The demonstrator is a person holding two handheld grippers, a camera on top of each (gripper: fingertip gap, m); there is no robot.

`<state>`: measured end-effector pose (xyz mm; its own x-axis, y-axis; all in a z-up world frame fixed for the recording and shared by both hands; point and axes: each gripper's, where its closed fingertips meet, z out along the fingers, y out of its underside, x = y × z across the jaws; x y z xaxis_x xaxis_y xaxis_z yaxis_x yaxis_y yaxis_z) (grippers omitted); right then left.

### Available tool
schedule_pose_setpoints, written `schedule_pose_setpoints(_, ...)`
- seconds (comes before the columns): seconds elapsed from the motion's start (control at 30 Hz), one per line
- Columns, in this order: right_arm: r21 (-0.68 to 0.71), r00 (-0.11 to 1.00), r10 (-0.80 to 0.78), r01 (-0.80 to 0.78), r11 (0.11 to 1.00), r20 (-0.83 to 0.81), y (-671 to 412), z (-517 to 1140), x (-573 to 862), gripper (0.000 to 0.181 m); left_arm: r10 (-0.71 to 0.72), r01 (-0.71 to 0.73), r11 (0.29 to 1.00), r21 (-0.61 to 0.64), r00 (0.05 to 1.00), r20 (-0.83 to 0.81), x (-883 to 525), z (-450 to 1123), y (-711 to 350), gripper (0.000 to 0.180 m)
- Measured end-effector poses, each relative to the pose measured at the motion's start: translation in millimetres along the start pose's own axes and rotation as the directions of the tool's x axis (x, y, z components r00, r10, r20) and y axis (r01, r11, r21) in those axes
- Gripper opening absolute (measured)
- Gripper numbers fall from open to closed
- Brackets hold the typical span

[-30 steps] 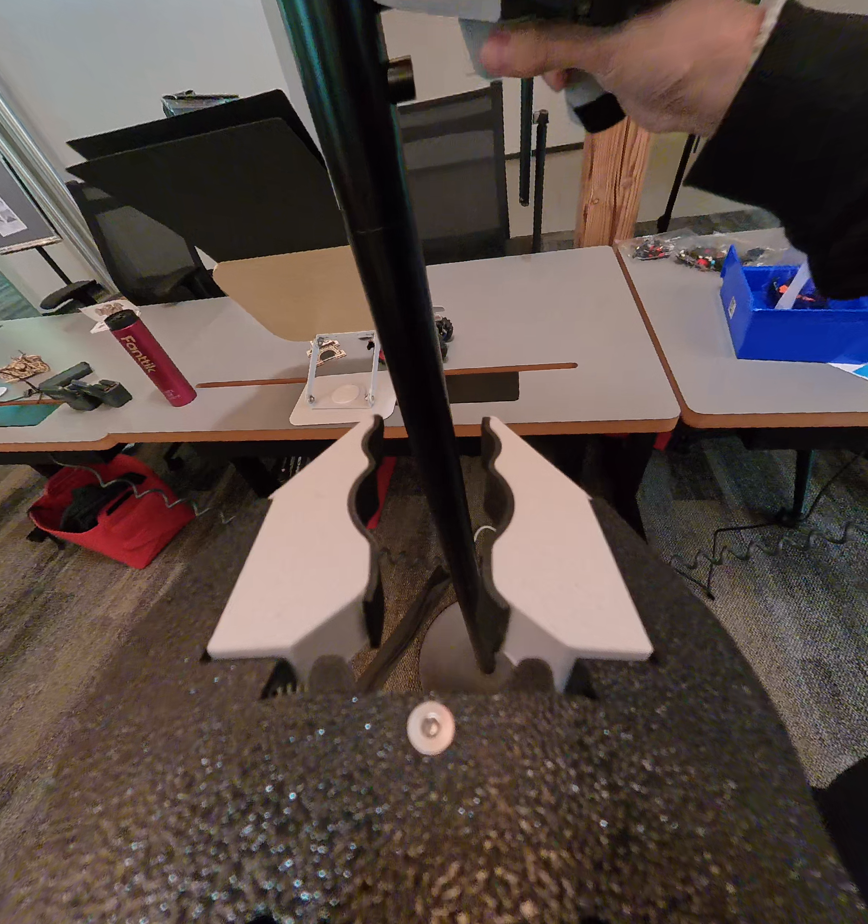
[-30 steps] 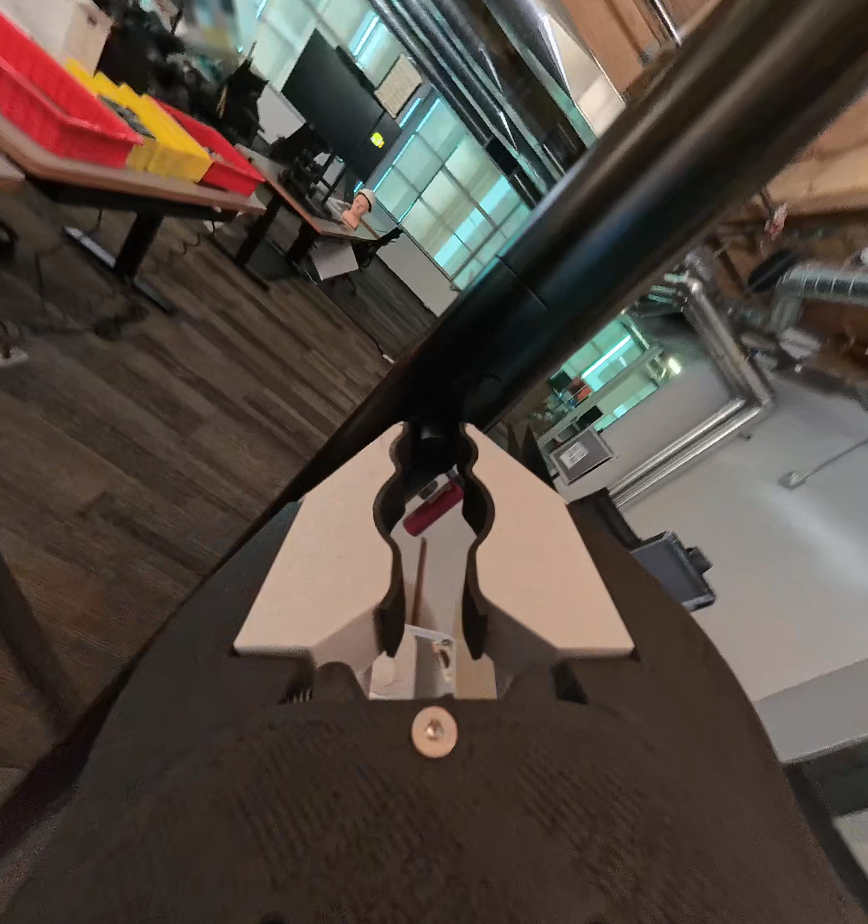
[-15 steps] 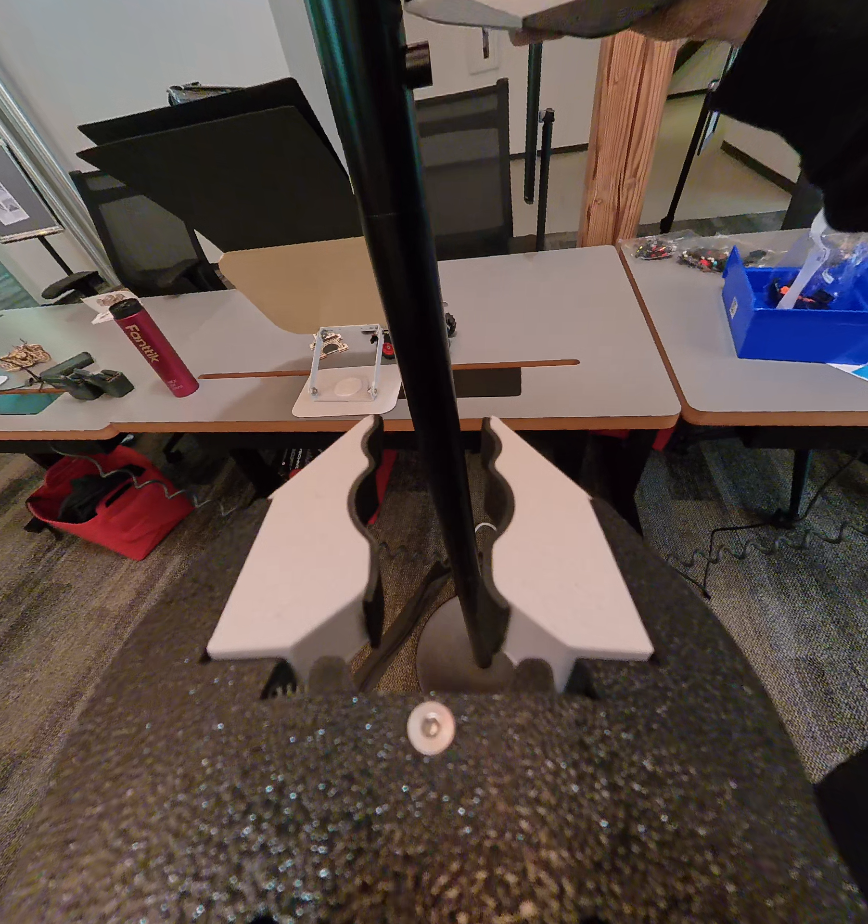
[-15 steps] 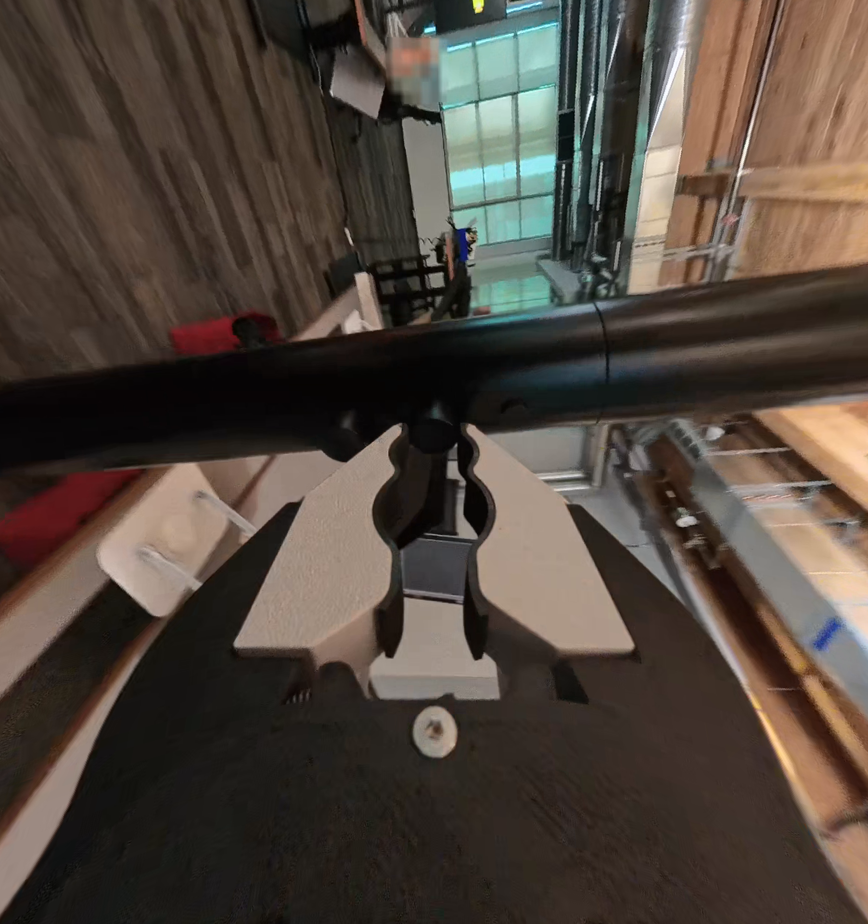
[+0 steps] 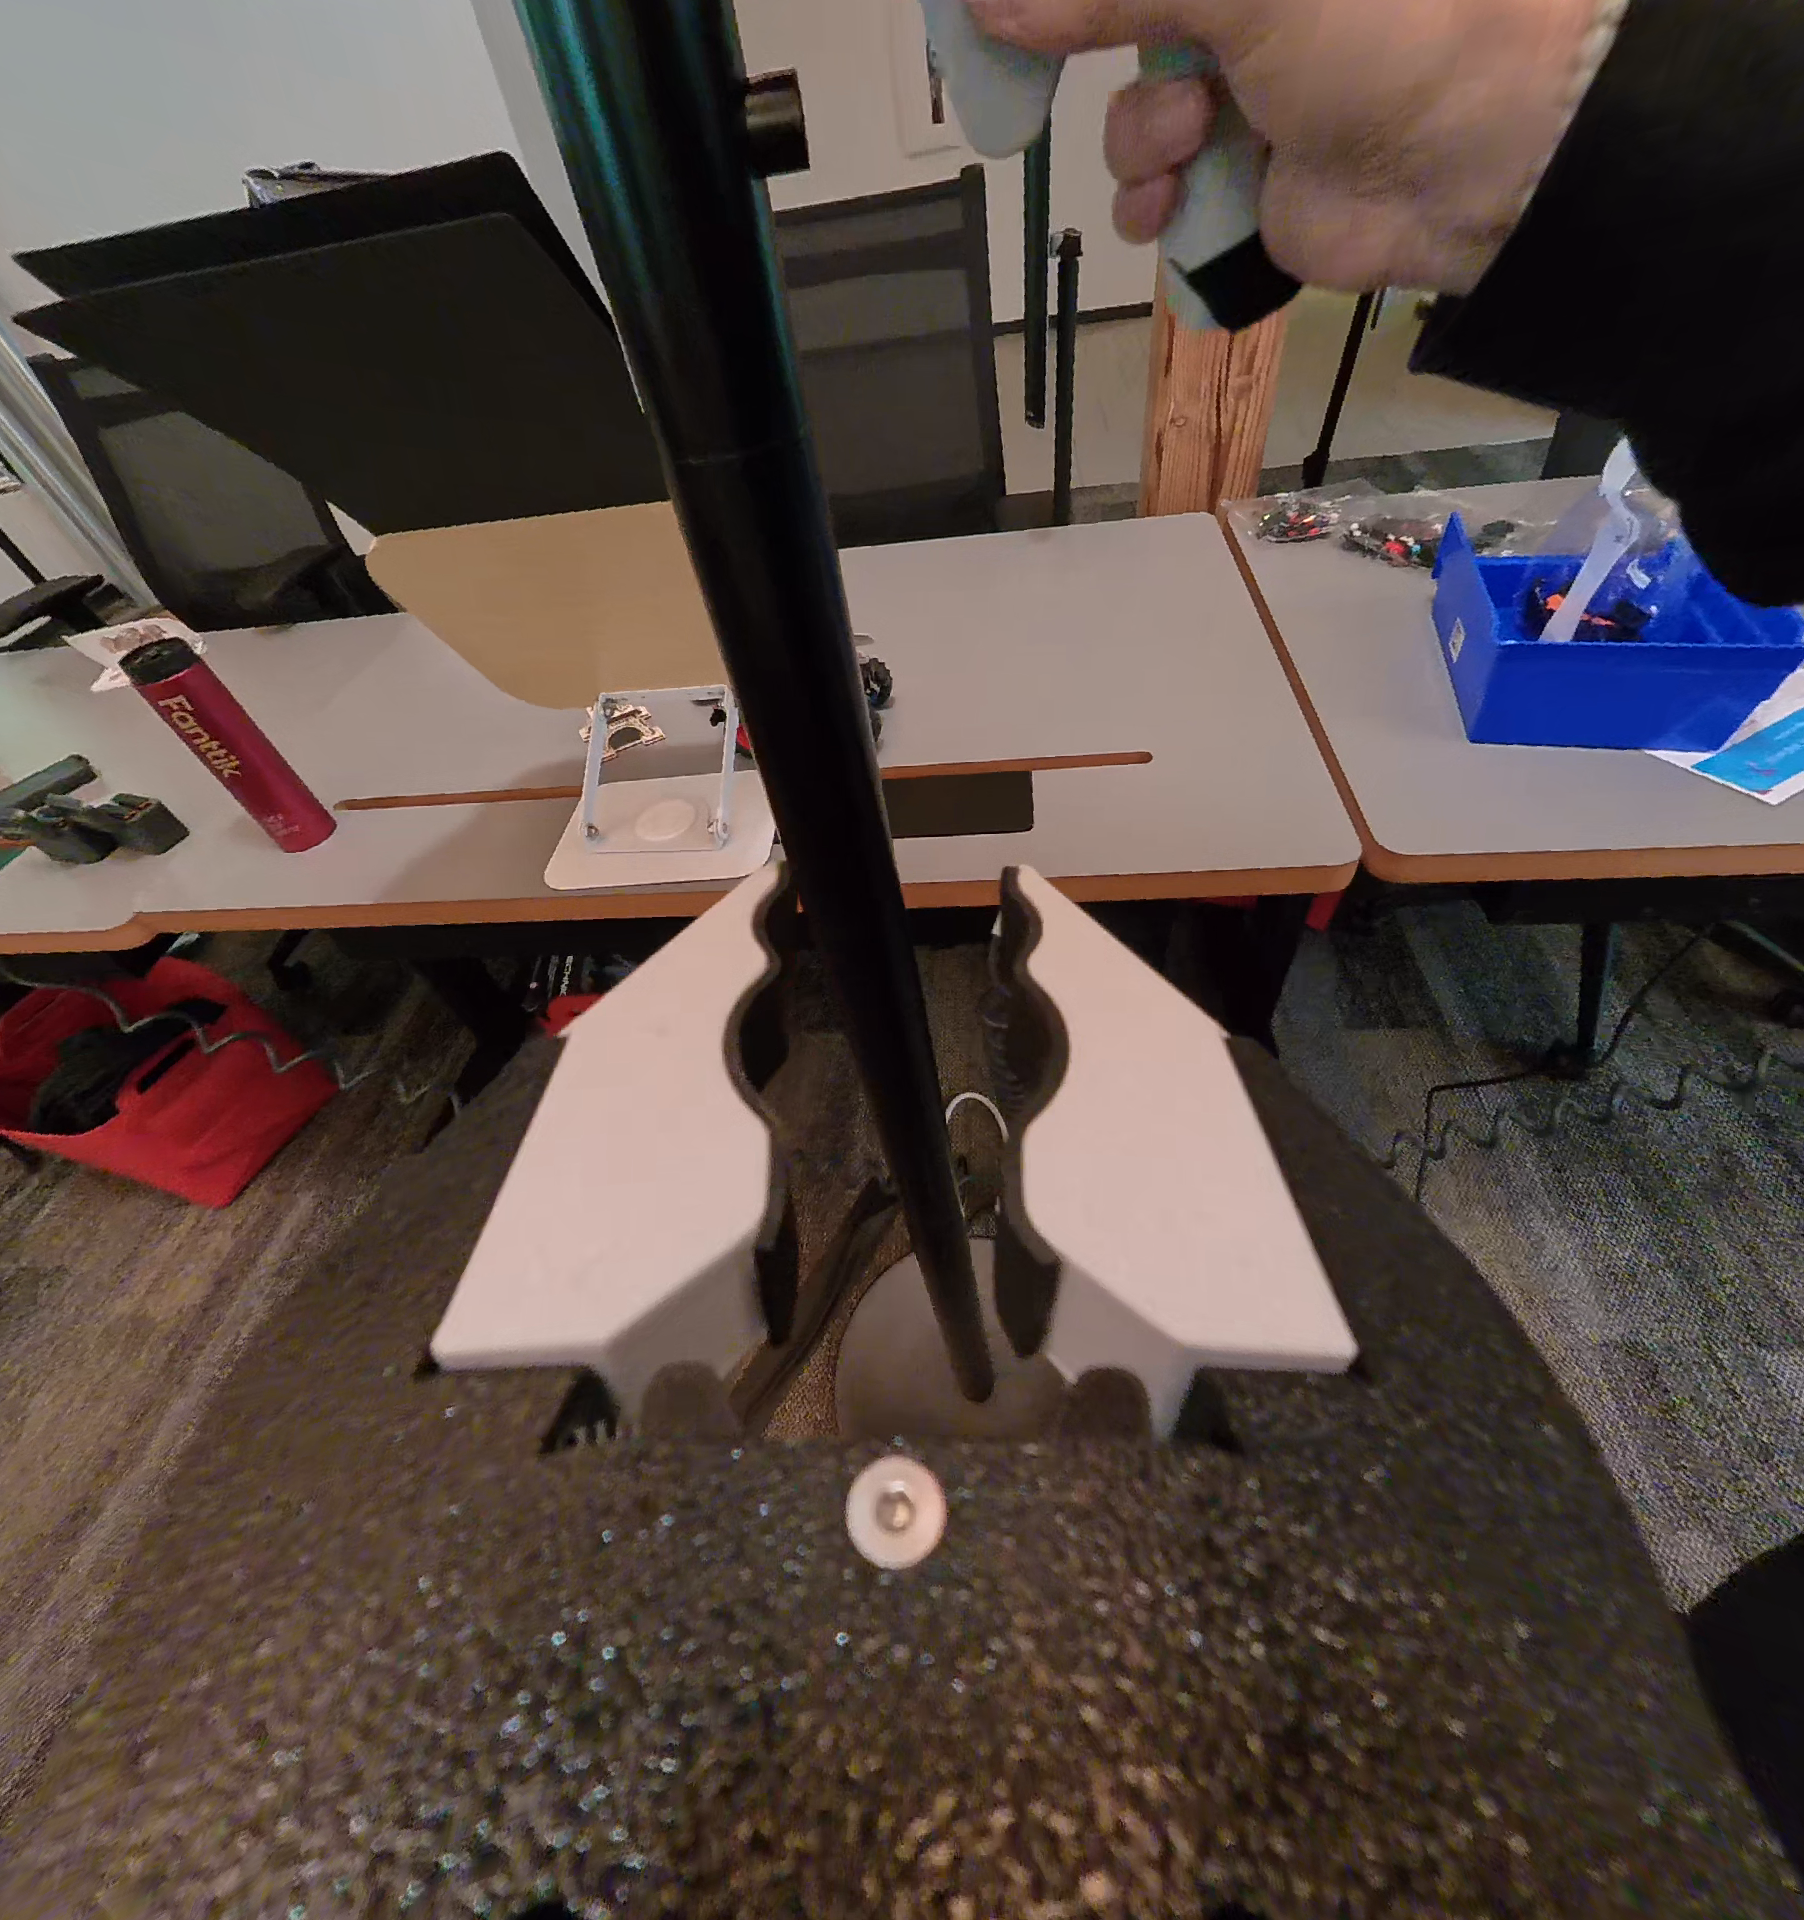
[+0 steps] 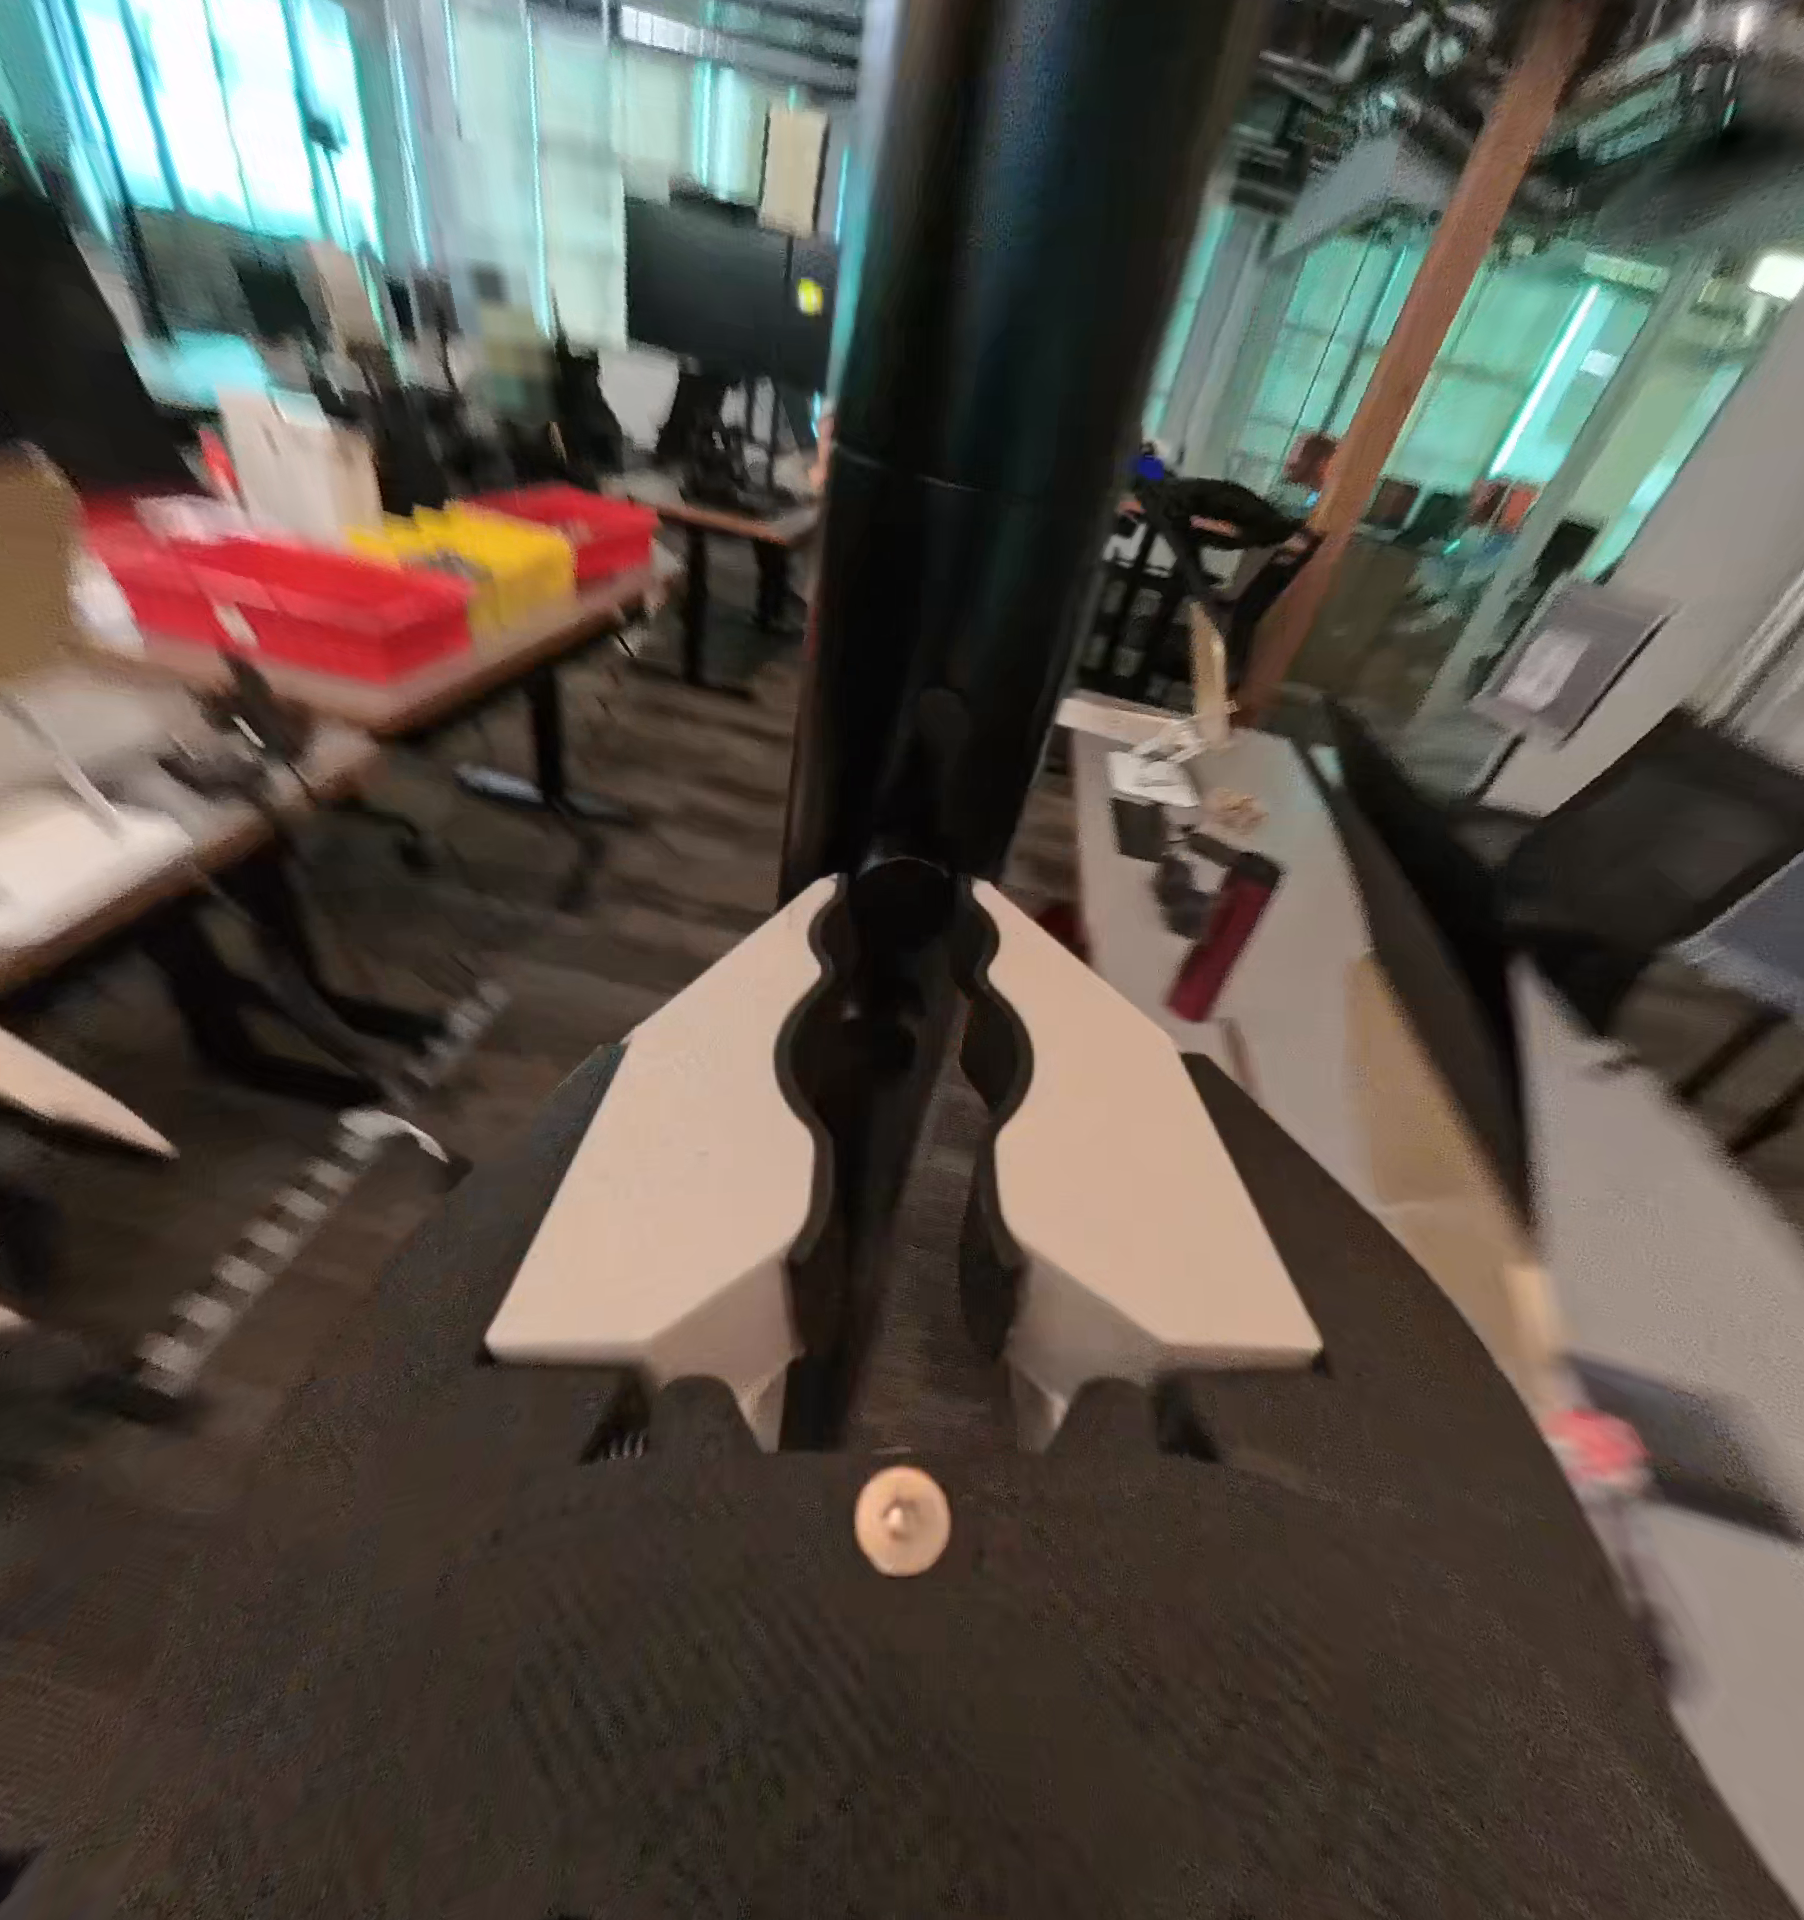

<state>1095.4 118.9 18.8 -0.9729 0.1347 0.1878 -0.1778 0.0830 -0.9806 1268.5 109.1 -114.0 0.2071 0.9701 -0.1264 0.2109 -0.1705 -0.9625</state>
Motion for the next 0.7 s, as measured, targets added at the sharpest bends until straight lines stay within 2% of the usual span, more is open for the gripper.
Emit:
schedule_pose_setpoints(0.1, 0.083, 0.937, 0.343, -0.348, 0.934, 0.07, 0, 1, -1, 0.017, 0.0, 0.0, 1.0, 0.001, 1.0, -0.004, 2, 4, -1, 0.037)
schedule_pose_setpoints(0.2, 0.151, 0.763, 0.623, -0.645, 0.749, 0.169, 0, 1, -2, 0.016, 0.002, -0.002, 1.0, 0.002, 1.0, -0.004, 2, 5, -1, 0.037)
schedule_pose_setpoints(0.33, 0.175, 0.611, 0.762, -0.792, 0.586, 0.215, 1, 0, -3, 0.017, 0.001, -0.001, 1.0, 0.001, 1.0, -0.006, 5, 7, -2, 0.036)
schedule_pose_setpoints(0.37, 0.186, 0.585, 0.78, -0.811, 0.555, 0.224, 1, 1, -3, 0.017, 0.004, -0.004, 1.0, 0.002, 1.0, -0.005, 5, 8, -3, 0.036)
schedule_pose_setpoints(0.4, 0.199, 0.597, 0.771, -0.802, 0.564, 0.22, 2, 1, -4, 0.017, 0.005, -0.005, 1.0, 0.003, 1.0, -0.005, 6, 9, -4, 0.036)
schedule_pose_setpoints(0.43, 0.21, 0.643, 0.741, -0.765, 0.609, 0.195, 2, 1, -4, 0.017, 0.005, -0.005, 1.0, 0.005, 1.0, -0.007, 6, 9, -5, 0.036)
schedule_pose_setpoints(0.5, 0.203, 0.793, 0.599, -0.608, 0.767, 0.11, 2, 2, -5, 0.017, 0.004, -0.004, 1.0, 0.008, 1.0, -0.007, 7, 7, -5, 0.036)
schedule_pose_setpoints(0.53, 0.189, 0.87, 0.49, -0.491, 0.85, 0.055, 2, 1, -5, 0.016, 0.006, -0.006, 1.0, 0.009, 1.0, -0.005, 7, 5, -5, 0.037)
schedule_pose_setpoints(0.6, 0.141, 0.986, 0.149, -0.137, 0.98, -0.072, 1, 1, -4, 0.017, 0.007, -0.007, 1.0, 0.012, 1.0, 0.003, 6, 2, -4, 0.036)
schedule_pose_setpoints(0.63, 0.095, 0.992, -0.041, 0.052, 0.994, -0.121, 0, 1, -4, 0.018, 0.003, -0.003, 1.0, 0.01, 1.0, 0.007, 5, 1, -3, 0.036)
schedule_pose_setpoints(0.7, -0.029, 0.928, -0.337, 0.337, 0.941, -0.159, 4, 3, -2, 0.017, -0.013, 0.013, 1.0, 0.0, 1.0, 0.011, 3, -1, 2, 0.037)
